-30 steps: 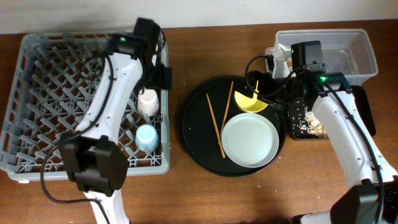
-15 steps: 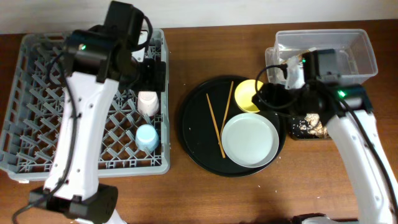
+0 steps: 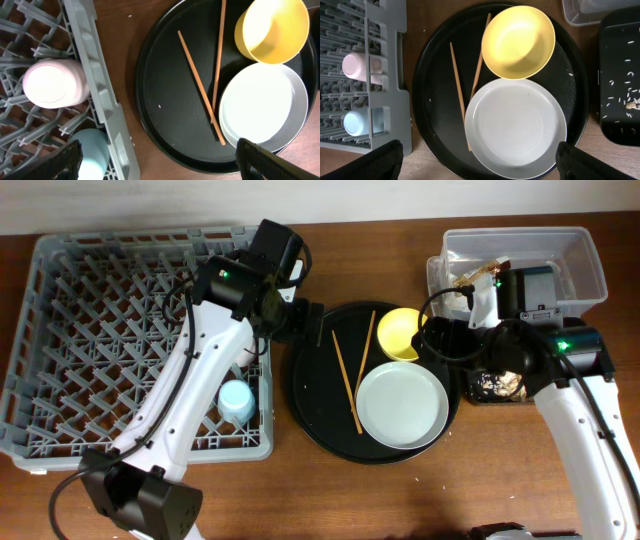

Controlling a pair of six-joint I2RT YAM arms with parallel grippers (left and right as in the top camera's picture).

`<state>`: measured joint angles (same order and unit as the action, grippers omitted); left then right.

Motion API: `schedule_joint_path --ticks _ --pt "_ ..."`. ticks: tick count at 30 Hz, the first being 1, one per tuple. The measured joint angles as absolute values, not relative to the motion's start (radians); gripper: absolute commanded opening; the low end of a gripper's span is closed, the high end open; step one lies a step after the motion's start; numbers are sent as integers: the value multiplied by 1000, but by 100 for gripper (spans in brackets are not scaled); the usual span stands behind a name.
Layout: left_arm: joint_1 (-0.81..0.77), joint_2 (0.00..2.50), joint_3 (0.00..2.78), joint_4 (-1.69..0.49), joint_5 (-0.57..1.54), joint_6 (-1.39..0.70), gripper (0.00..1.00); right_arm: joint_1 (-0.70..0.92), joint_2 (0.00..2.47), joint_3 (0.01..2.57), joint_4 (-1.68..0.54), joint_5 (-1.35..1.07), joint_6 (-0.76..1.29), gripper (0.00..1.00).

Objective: Sort waste into correct bins and load items into the dishwasher rack

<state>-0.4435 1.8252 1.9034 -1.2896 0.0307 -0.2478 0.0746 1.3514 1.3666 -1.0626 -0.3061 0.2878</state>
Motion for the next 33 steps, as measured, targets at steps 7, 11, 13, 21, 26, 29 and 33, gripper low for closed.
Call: schedule_joint_path --ticks 7,11,13,21,26,29,33 --pt "-446 1826 1903 -1269 31 -249 98 75 1351 1367 -1062 -306 288 98" --pt "-447 1825 1903 -1259 30 -252 99 75 1352 1367 -1051 -305 289 100" --pt "-454 1826 1903 -1243 31 -252 99 75 1365 1367 -1044 -299 288 92" --pt "-499 1825 1903 -1161 30 -252 99 75 1520 1367 -981 -171 374 59" --pt "-499 1825 1903 -1150 28 -252 99 75 1634 1367 -908 -93 457 59" --pt "-499 1825 1903 -1135 15 -252 99 75 1710 1367 -880 -80 484 58" --pt "-488 1826 1903 -1128 7 -252 99 75 1795 1367 -814 -67 503 53"
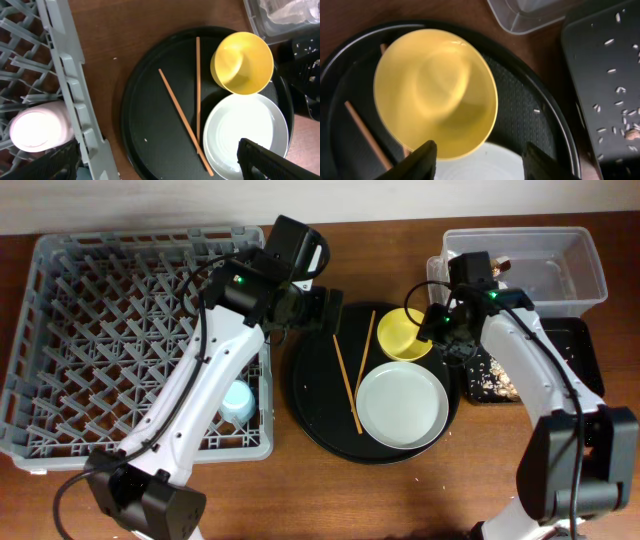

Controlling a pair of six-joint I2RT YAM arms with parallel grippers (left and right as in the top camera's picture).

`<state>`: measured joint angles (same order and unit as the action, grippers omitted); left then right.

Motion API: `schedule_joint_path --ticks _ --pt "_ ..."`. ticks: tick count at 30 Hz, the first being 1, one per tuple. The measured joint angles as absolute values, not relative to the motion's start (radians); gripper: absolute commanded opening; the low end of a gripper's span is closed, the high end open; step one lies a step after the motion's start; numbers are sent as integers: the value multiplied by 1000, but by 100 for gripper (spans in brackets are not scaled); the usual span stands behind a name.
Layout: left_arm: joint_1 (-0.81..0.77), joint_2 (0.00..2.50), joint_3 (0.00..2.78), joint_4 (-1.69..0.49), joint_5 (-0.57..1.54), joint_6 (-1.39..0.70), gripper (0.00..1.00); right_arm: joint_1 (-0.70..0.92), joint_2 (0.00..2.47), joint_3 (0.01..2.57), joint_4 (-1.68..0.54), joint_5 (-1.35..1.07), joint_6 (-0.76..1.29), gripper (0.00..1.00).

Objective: Sort waste into correct bins and load items into the dishwasher rack

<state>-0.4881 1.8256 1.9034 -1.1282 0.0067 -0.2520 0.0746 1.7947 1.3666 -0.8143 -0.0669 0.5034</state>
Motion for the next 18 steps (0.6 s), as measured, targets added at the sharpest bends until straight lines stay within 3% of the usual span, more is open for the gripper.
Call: schedule_joint_path --ticks 4,8,18 --pt "-476 1826 1903 -1128 0 -252 99 75 1843 1367 -790 -56 519 50" --pt "-476 1825 1903 -1128 0 -252 99 75 1879 1367 -788 -42 526 41" --pt "-476 1825 1903 -1128 0 -252 99 75 1913 1367 -788 -41 527 36"
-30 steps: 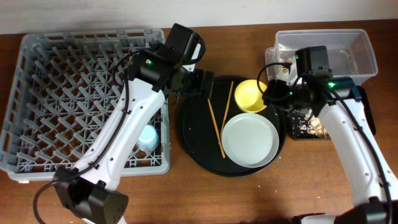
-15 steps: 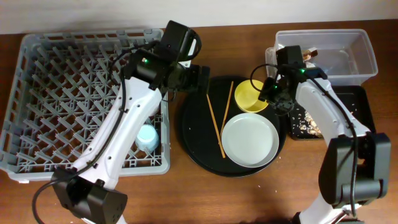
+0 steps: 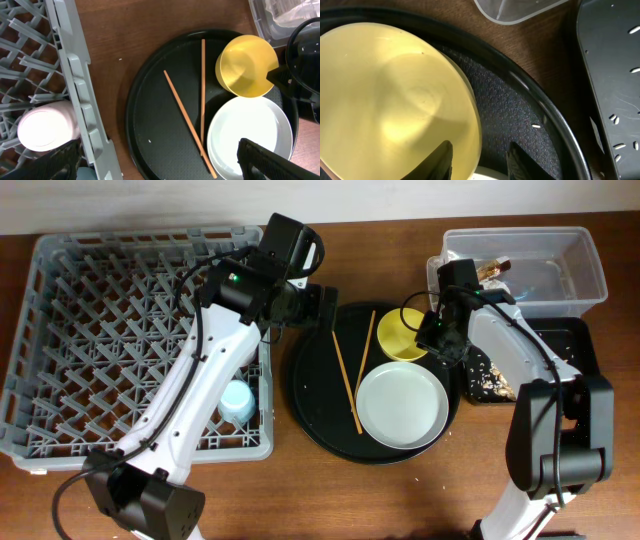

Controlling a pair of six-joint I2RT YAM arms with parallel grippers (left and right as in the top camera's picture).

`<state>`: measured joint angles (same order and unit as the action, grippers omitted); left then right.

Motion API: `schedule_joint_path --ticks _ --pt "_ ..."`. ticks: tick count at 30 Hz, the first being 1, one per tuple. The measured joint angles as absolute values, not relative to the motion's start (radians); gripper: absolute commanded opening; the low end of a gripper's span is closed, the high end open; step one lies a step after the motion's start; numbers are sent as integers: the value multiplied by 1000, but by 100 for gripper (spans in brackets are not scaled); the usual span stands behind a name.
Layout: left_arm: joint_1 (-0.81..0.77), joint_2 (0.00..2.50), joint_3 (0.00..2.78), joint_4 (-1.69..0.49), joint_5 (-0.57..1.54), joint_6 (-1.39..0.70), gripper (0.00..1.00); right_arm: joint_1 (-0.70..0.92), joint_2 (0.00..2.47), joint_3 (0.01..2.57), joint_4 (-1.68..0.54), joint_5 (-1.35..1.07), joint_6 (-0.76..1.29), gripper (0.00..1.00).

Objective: Sort waste into correct bins and load items into the dishwasher rack

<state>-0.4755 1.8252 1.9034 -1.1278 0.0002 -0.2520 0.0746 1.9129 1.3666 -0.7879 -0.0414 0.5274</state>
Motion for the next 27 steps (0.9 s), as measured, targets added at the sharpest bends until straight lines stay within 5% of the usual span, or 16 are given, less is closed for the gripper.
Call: schedule_joint_path --ticks 9,15,21,27 --pt "-476 1825 1903 -1128 0 -252 99 75 1913 1367 -788 -41 527 32" --pt "-480 1831 1903 -1060 37 -255 99 75 1893 1449 -974 -42 499 59" --pt "-546 1923 1900 -908 75 -255 99 0 1611 1743 -1212 -40 460 70" --pt "-614 2064 1900 -725 79 -263 98 -63 1400 1760 -1293 -29 451 82"
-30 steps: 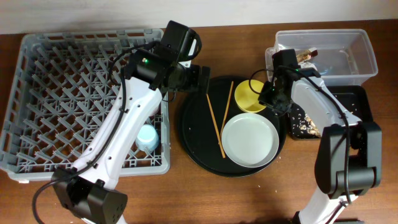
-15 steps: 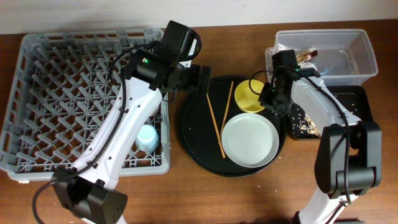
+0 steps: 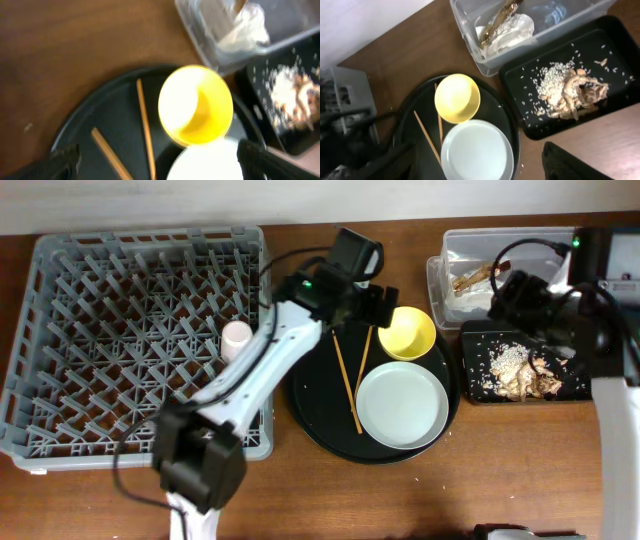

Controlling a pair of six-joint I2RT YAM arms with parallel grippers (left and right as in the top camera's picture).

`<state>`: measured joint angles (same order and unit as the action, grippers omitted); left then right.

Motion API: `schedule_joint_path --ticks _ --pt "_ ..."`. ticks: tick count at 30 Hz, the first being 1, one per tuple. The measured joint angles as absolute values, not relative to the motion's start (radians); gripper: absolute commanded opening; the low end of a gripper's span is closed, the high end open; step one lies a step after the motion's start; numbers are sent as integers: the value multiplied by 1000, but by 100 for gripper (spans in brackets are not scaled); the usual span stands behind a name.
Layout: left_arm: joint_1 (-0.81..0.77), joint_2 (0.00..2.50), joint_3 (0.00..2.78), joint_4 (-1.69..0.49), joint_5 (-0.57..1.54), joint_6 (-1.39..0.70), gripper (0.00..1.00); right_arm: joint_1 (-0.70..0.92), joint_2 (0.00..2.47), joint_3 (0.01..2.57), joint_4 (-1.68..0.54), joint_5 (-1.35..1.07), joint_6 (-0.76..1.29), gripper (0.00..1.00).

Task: Sort waste into correct bins and load items into the dishwasher rack
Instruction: 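Grasp the yellow bowl rim with the left gripper and lift it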

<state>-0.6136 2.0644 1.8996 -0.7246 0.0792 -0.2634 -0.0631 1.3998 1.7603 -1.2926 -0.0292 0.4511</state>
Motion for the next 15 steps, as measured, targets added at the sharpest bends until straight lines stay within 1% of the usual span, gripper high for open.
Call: schedule_joint_path --ticks 3,4,9,11,13,14,15 --pt "-635 2156 1900 -654 79 -280 89 -63 1386 1760 -1334 -26 450 82" --pt "-650 2191 1899 -638 80 -288 81 -63 1388 1760 -1348 -26 449 82" --pt "-673 2234 1896 -607 74 -319 73 -63 1388 1760 -1356 -26 449 82" --pt "-673 2266 1896 -607 71 -331 59 -63 1388 1760 -1362 -26 448 82" --pt "-673 2296 1896 -608 71 -340 58 -63 1388 1760 -1362 -26 448 83" --pt "-673 2298 1896 -608 71 -342 54 -63 1388 1760 -1362 -26 447 82" --pt "-673 2299 1896 -608 71 -342 53 -63 1388 1760 -1362 -26 445 83"
